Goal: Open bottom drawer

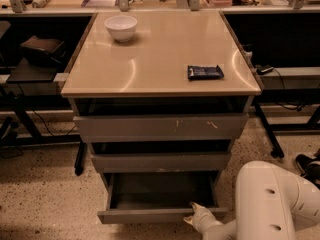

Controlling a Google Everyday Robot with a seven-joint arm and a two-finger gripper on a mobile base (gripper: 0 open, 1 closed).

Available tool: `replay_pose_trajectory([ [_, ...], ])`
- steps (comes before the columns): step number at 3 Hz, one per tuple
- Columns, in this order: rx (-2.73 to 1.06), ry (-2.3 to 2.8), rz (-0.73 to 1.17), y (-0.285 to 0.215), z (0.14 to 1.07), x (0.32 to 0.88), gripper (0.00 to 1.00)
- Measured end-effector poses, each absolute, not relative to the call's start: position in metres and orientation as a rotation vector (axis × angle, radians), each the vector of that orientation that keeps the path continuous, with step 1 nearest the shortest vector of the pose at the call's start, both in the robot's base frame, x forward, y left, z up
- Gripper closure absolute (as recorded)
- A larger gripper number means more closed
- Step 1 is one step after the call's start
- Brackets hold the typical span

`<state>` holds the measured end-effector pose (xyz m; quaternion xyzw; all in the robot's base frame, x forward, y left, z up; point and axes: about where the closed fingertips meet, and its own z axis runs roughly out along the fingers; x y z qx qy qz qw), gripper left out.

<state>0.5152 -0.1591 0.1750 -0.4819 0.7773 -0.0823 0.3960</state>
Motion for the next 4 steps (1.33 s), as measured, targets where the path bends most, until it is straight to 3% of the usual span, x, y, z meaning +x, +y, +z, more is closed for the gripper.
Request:
replay_pose_trajectory([
  [4, -1.172, 2.030, -0.205, -0.162, 0.174, 0.470, 1.00],
])
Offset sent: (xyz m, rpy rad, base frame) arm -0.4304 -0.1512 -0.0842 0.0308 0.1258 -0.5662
